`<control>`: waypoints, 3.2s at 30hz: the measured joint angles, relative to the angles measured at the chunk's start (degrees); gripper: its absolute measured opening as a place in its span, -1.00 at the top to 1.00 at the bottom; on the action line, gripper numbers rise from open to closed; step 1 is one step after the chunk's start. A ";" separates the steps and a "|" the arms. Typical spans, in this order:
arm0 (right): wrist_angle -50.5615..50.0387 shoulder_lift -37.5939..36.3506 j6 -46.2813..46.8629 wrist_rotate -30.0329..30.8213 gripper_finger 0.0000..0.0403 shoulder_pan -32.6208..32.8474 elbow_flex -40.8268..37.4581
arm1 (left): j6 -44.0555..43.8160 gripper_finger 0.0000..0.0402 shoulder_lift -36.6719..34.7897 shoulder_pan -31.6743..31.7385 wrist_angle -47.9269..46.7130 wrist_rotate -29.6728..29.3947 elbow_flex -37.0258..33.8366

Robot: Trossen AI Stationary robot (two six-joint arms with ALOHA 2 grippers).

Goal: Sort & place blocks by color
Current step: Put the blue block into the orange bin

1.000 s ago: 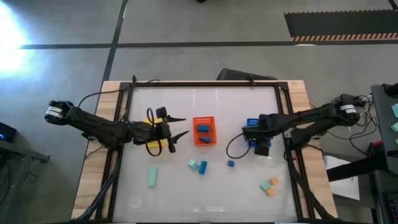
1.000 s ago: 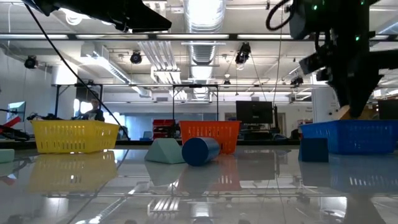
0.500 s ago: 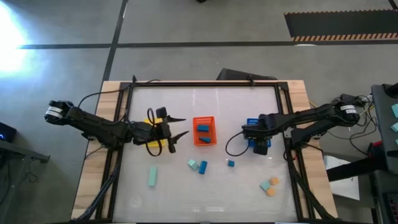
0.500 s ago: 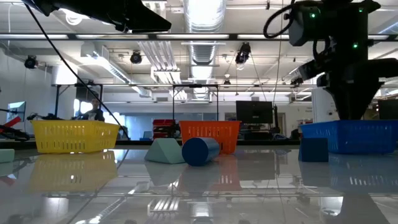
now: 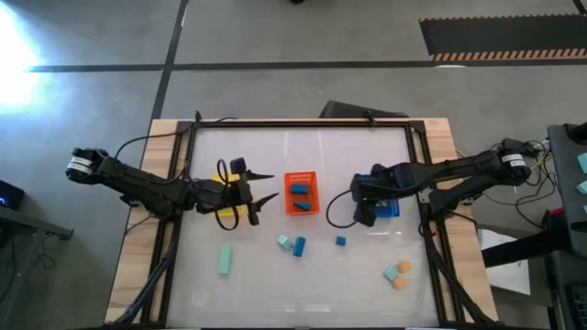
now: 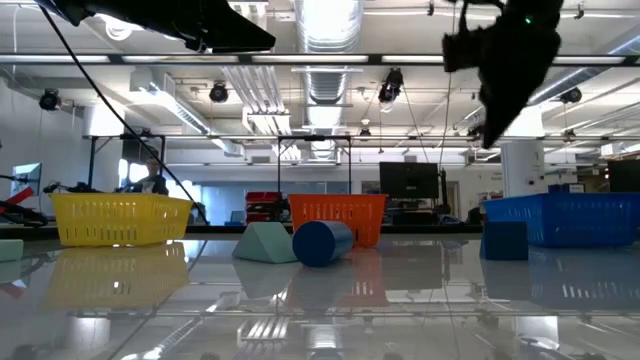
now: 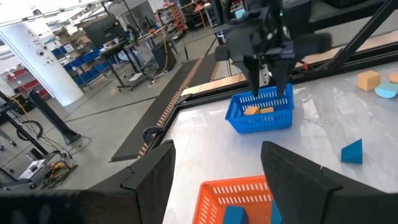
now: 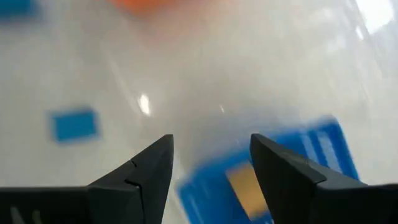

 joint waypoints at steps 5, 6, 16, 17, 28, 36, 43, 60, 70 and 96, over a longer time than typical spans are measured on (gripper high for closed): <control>14.88 0.00 -4.76 -0.27 -0.01 4.03 -0.96 | -0.13 -0.10 0.00 -0.02 0.02 0.00 0.00; 17.24 0.11 -5.26 -0.33 -0.01 5.02 -1.58 | -0.13 -0.10 0.00 -0.02 0.02 0.00 0.00; 23.56 9.61 2.96 -0.56 -0.01 15.72 -3.73 | -1.40 -0.10 0.02 -0.02 0.00 0.02 -0.04; 23.38 11.30 3.47 -0.81 -0.01 16.44 -3.48 | -1.40 -0.10 0.02 -0.01 0.01 0.00 -0.04; 21.92 24.32 6.87 -1.75 -0.01 17.59 -0.71 | -1.40 -0.10 0.02 -0.02 0.00 0.01 -0.04; 22.30 25.29 7.36 -0.38 0.00 17.36 -0.67 | -1.40 -0.10 0.02 -0.02 -0.02 0.02 -0.04; 22.26 25.46 7.36 -0.38 0.39 17.01 -0.67 | -1.38 -0.10 0.02 -0.01 -0.02 0.00 -0.04; 21.96 16.30 -2.75 2.03 0.94 11.69 2.44 | -1.38 -0.10 0.02 0.00 -0.02 0.00 -0.04; 40.87 15.56 -23.01 5.77 0.94 1.56 1.87 | -1.36 -0.10 0.02 -0.01 -0.04 0.00 -0.04; 59.68 26.21 -27.30 3.30 0.90 -7.62 0.54 | -1.32 -0.10 0.02 -0.02 -0.46 0.02 -0.04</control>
